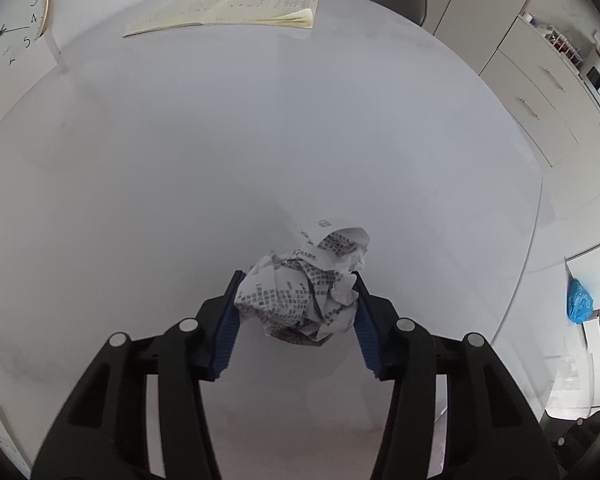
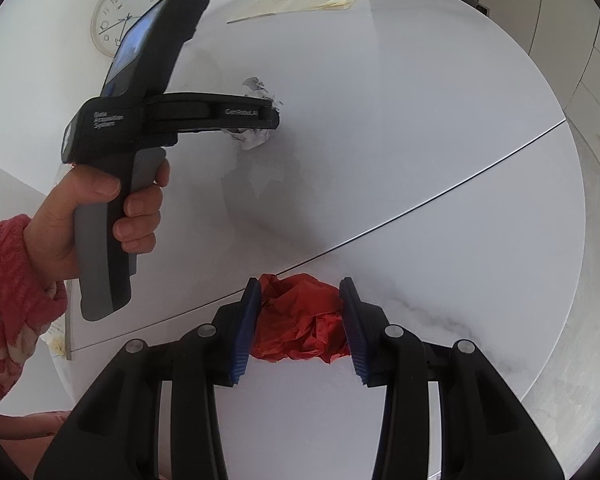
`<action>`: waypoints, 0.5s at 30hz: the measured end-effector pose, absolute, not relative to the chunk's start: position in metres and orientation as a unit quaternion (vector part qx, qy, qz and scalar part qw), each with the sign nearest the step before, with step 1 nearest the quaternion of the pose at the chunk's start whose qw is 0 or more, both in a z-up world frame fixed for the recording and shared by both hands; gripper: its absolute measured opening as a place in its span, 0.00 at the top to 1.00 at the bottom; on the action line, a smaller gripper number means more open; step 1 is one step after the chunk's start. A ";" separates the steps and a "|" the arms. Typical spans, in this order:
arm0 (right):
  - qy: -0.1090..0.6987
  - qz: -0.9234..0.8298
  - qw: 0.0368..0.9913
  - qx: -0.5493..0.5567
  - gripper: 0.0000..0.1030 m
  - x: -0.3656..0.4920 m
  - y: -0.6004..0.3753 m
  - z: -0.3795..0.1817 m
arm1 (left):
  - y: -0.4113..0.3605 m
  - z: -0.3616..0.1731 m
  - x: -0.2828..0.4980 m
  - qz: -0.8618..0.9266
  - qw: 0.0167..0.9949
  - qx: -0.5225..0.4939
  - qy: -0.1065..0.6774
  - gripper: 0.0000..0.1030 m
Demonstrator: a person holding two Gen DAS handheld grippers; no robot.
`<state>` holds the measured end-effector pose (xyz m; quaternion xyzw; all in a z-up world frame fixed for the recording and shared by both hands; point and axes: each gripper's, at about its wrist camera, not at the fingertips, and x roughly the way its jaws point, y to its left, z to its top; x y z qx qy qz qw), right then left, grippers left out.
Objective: Collect trash
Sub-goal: 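Carry the red paper and newspaper over the white bin and release both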
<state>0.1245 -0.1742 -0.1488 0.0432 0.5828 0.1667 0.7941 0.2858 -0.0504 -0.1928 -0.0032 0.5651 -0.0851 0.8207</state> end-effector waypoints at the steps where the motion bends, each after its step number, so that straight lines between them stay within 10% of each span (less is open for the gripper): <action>1: 0.583 0.164 0.795 0.042 0.60 0.127 -0.175 -0.147 | -0.045 -0.185 0.279 -0.082 0.826 -0.005 0.557 0.52; 15: 0.561 0.134 0.815 0.056 0.60 0.087 -0.165 -0.107 | 0.035 -0.103 0.125 -0.070 0.820 -0.037 0.566 0.51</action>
